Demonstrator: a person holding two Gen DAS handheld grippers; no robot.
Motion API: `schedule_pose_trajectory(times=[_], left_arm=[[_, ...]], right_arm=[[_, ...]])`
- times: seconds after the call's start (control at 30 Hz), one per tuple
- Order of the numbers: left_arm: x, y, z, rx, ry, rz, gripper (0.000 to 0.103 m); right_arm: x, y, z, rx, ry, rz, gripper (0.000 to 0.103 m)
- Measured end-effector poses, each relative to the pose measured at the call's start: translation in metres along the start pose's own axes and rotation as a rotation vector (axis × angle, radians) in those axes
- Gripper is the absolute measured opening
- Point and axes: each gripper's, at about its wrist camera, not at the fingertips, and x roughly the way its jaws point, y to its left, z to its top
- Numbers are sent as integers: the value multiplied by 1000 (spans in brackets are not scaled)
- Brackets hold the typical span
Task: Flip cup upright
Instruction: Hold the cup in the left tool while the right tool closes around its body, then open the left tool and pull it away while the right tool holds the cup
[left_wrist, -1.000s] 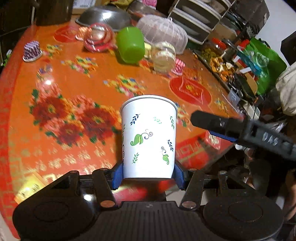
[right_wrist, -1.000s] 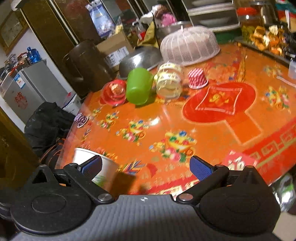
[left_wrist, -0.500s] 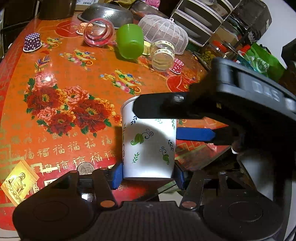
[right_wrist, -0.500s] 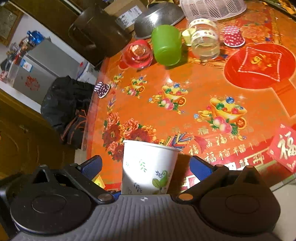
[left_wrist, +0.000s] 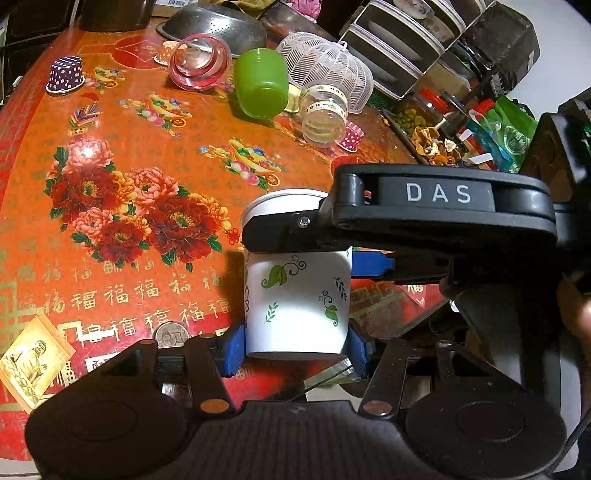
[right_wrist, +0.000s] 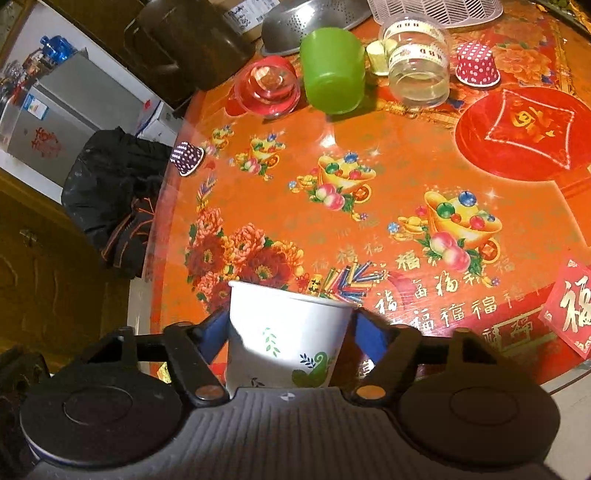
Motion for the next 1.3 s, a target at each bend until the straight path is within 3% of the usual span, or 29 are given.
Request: schedule_pose_trajectory(times=[0.37,0.4,0.43,0.5,0.63,0.77,0.9,1.0,1.2,1.3], left_arm=[[-1,-6,-2,40,1,30,59],[-1,-8,-3,64,-5,40,63],[-2,-10,-5,81,-7,48,82],[-6,-11,-11,119,-20,54,96],[-24,2,-24,133,-55,1,96],[-49,21,-22,86,-167,-43,96],[-69,29,-16,71,-276,-50,96],[-77,35,-14,51,-309,-70,96],[-82,43,-10,15,-335,-86,96],[-80,46,-11,3,-333,-86,96]], right_arm=[[-2,5,1,-32,11,6,68],[-2,5,1,-32,12,11,67],[-3,5,1,-34,10,14,67],[-6,6,0,-42,-11,9,67],[-15,5,0,-52,-51,17,67],[-31,13,-6,-144,-209,-17,68],[-37,20,-41,-319,-576,-75,68],[-15,15,-65,-442,-741,-111,68],[23,6,-98,-518,-933,-169,68],[31,14,-111,-570,-978,-211,68]])
